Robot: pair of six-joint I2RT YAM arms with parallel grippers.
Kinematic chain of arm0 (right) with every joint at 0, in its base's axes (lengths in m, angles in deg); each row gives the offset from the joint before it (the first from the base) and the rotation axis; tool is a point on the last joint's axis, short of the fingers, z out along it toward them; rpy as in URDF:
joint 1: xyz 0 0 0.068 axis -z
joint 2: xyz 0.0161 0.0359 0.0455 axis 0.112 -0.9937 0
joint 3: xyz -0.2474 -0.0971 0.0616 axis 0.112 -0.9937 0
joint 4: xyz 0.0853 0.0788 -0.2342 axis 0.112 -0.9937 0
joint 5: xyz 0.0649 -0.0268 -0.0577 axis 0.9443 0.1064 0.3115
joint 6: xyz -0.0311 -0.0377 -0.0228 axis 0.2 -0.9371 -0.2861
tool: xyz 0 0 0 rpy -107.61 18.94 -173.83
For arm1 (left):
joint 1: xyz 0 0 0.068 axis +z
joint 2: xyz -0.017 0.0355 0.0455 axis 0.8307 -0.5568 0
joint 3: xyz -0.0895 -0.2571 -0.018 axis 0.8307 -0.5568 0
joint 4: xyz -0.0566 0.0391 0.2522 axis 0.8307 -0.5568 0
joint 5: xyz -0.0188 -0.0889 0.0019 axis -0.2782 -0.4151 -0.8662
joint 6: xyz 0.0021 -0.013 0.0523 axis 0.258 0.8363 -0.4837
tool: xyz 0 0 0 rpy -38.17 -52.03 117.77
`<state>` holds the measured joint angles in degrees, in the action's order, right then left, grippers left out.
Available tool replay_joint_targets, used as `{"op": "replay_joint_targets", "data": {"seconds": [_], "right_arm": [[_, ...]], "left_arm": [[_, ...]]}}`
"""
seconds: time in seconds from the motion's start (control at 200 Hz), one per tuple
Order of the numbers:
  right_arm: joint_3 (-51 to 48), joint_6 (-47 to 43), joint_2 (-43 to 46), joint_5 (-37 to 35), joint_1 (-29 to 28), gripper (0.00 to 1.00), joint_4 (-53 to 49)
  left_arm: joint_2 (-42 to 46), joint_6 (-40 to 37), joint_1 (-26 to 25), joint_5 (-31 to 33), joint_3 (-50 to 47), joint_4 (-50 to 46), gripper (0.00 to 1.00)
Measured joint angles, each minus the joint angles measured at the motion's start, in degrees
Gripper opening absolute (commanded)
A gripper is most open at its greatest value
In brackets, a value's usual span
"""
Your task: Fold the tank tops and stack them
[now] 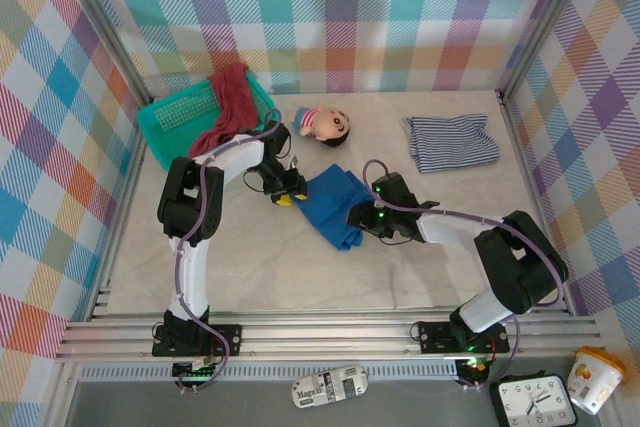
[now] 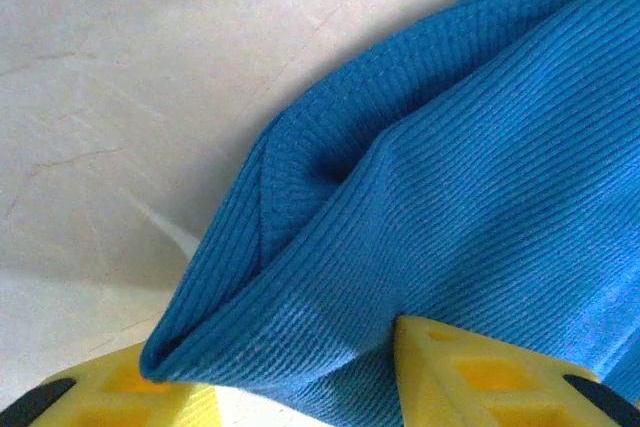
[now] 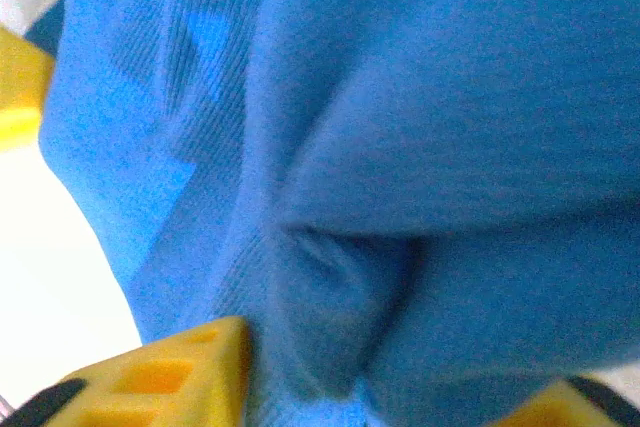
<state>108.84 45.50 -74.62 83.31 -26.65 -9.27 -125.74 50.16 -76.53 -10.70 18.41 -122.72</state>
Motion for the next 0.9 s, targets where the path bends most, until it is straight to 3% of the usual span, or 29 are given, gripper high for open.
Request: {"op": "replay_joint_targets", "data": {"seconds": [0.105,0.295,0.61,0.9], "right_arm": [[0.5,0.8,-0.4,0.1,0.0,0.23,0.6],[0.6,4.3,-0.5,0.6,-0.4,0.16,4.2],[-7.0,17.6,1.2,1.9,-0.7,0.13,21.2],[-16.9,27.1,-4.7,2.9,1.6,0.13,36.3]], "left_arm": [[0.0,-0.2,0.0,-0.7,-1.0,0.5,0.4],[-0.1,-0.6,0.2,-1.4,-1.4,1.0,0.33],[-0.1,-0.6,1.8,-4.1,-3.1,1.5,0.27],[0.1,-0.5,1.9,-5.0,-3.8,2.2,0.27]]}}
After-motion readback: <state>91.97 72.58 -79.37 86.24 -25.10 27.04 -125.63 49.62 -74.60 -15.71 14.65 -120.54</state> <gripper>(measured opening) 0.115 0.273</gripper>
